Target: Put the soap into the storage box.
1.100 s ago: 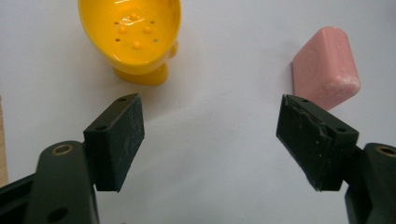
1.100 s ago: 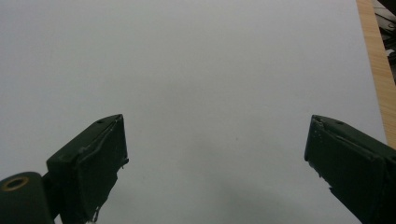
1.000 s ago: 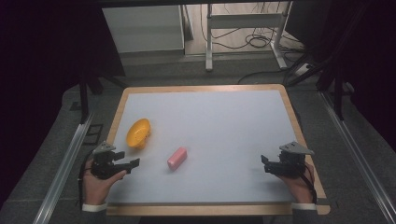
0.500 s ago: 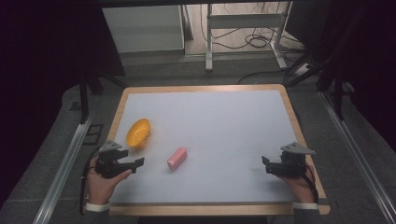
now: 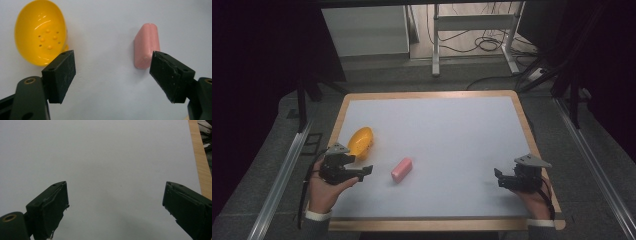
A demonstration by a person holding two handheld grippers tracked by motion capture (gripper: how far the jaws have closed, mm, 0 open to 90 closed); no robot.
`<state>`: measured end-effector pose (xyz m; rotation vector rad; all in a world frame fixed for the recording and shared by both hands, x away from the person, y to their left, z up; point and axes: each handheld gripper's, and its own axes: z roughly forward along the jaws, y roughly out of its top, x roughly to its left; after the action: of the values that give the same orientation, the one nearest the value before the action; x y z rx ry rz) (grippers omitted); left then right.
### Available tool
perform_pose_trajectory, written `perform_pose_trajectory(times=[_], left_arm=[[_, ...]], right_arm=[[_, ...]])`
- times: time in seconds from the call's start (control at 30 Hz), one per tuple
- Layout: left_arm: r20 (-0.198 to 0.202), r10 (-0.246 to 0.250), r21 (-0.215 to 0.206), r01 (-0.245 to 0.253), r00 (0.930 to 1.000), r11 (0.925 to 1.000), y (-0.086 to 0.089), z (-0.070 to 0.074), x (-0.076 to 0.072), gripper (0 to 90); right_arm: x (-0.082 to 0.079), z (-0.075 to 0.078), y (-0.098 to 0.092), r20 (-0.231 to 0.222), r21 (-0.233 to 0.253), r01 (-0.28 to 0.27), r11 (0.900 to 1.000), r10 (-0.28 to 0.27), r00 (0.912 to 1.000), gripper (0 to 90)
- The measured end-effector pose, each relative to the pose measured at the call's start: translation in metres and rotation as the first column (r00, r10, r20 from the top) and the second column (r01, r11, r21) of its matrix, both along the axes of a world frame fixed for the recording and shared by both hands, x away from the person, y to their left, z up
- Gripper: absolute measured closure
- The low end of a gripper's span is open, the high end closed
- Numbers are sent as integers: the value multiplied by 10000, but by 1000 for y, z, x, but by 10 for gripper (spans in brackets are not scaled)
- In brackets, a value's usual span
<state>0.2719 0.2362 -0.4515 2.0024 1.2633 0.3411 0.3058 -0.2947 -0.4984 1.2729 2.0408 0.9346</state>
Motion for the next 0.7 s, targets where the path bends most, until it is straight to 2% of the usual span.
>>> perform_pose_trajectory(times=[0.37,0.43,0.7], left_arm=[[-192,-684,478,692,9975,9965,-24,9,9,205],[-271,-883,679,900,9957,9936,-31,9,12,204],[-543,-1201,895,1246,9913,9882,-48,9,20,202]], right_arm=[[1,-1,0,-9,-48,30,10000,-30,10000,63],[1,-2,0,-42,-88,5,10000,-5,10000,63],[1,1,-2,102,0,53,10000,-53,9999,63]])
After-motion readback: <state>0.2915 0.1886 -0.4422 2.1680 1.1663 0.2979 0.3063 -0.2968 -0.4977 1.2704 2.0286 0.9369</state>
